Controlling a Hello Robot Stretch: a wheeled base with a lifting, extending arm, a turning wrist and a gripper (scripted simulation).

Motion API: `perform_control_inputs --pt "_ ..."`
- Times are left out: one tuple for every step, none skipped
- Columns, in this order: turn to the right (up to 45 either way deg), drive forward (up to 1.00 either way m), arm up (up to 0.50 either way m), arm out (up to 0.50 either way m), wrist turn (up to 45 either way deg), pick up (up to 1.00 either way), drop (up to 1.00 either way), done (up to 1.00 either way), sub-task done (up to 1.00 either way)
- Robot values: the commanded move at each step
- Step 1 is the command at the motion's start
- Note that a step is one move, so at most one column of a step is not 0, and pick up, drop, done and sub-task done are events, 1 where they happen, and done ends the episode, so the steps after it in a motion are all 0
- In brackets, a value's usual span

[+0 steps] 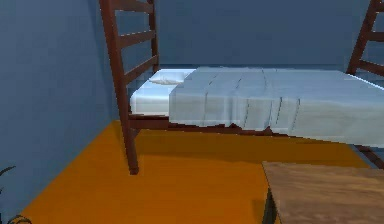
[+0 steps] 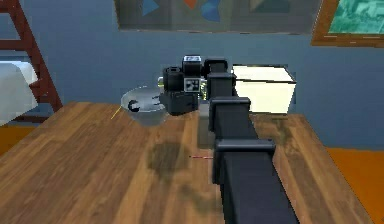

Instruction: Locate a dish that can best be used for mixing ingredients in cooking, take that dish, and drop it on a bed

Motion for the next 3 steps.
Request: perform_control_inputs --pt "0.0 0.0 0.0 0.0 -45.0 0.0 0.0 0.0 0.0" --pt "0.0 0.0 0.0 0.0 -45.0 0.0 0.0 0.0 0.0" --pt "0.0 0.0 0.0 0.0 -9.0 0.0 0.0 0.0 0.0"
